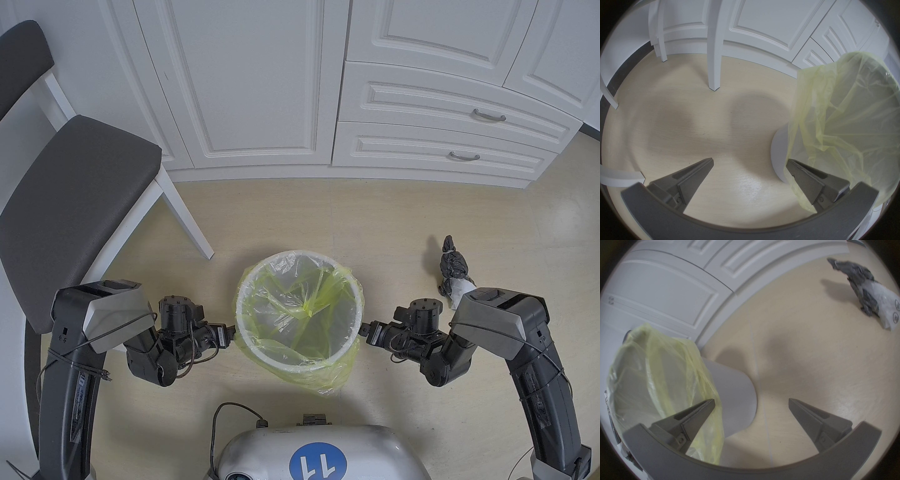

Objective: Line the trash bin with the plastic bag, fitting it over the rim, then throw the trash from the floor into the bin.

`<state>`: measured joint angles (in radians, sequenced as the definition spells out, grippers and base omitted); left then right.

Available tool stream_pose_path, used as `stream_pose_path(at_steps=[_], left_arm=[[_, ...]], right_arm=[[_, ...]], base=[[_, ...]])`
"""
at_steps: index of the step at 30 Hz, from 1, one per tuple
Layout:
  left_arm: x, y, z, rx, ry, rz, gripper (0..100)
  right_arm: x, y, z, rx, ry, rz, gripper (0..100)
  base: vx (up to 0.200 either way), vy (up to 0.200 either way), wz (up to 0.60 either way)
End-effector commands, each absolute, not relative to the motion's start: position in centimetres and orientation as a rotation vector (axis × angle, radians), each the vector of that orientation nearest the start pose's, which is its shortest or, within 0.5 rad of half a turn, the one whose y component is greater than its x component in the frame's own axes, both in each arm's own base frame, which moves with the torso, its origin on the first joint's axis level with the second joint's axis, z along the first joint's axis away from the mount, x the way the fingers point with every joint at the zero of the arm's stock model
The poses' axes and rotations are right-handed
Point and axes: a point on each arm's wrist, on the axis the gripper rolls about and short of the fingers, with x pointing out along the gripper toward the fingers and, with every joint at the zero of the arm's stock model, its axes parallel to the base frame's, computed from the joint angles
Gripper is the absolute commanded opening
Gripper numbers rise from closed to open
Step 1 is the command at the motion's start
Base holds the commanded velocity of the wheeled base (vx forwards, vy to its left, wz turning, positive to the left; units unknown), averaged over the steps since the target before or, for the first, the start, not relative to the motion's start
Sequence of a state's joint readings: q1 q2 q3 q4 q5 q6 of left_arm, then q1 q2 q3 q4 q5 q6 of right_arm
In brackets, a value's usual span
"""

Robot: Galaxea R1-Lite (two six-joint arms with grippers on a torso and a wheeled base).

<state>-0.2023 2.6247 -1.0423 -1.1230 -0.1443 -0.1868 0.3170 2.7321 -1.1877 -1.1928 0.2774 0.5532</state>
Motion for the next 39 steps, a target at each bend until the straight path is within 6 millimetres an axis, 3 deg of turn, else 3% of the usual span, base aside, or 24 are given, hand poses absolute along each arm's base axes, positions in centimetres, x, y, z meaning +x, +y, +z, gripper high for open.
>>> stream_pose_path(at_steps=[1,6,8,13,19,23,29,39], left_arm=[[41.6,-8.9,-7.3,-0.168,0.494,-0.298,100],[41.2,-8.8,-6.3,-0.165,0.495,-0.297,100],[41.3,-8.6,-5.7,-0.167,0.484,-0.293,100],[41.2,-8.7,-5.1,-0.167,0.474,-0.296,100],[41.2,-8.7,-4.8,-0.167,0.467,-0.297,100],[40.6,-9.0,-3.9,-0.165,0.464,-0.308,100],[40.4,-9.1,-3.9,-0.163,0.473,-0.308,100],[40.3,-9.1,-4.0,-0.147,0.499,-0.26,100]], right_arm=[[43.7,15.7,-7.1,0.519,0.501,0.493,100],[43.4,14.7,-6.1,0.509,0.392,0.462,100],[42.8,13.4,-3.6,0.509,0.348,0.461,100],[42.4,11.5,0.4,0.48,0.284,0.503,100],[42.6,10.8,2.3,0.479,0.237,0.504,100],[42.3,11.3,2.1,0.48,0.249,0.514,100],[41.3,12.7,1.5,0.473,0.288,0.542,100],[41.8,13.2,-3.2,0.444,0.386,0.53,100]], base=[[0.0,0.0,0.0],[0.0,0.0,0.0],[0.0,0.0,0.0],[0.0,0.0,0.0],[0.0,0.0,0.0],[0.0,0.0,0.0],[0.0,0.0,0.0],[0.0,0.0,0.0]])
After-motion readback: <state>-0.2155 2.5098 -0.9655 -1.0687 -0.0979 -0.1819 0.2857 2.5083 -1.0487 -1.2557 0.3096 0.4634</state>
